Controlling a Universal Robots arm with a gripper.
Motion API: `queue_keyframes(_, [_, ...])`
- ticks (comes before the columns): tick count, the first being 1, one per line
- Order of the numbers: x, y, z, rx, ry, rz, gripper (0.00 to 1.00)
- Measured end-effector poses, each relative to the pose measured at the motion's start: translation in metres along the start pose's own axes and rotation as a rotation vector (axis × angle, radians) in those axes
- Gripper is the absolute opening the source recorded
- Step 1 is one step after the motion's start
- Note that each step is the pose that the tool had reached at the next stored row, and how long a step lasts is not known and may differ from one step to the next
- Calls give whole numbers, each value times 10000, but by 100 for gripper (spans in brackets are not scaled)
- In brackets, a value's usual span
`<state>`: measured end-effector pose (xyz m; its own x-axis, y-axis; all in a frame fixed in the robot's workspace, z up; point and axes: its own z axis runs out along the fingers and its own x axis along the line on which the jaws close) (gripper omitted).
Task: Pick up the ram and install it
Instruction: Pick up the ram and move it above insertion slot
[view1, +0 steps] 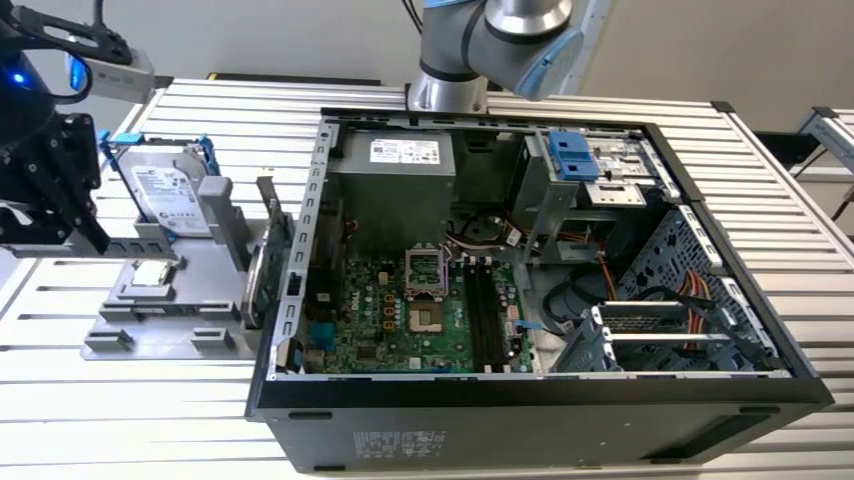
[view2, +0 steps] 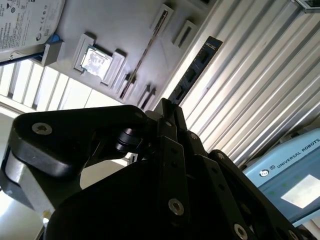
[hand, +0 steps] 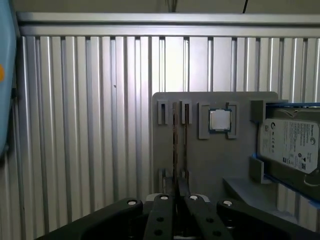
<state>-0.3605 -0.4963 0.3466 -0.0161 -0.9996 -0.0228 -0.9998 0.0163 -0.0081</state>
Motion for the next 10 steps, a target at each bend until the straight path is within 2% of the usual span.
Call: queue_keyframes(10, [-5, -1, -121, 1, -1, 0, 0])
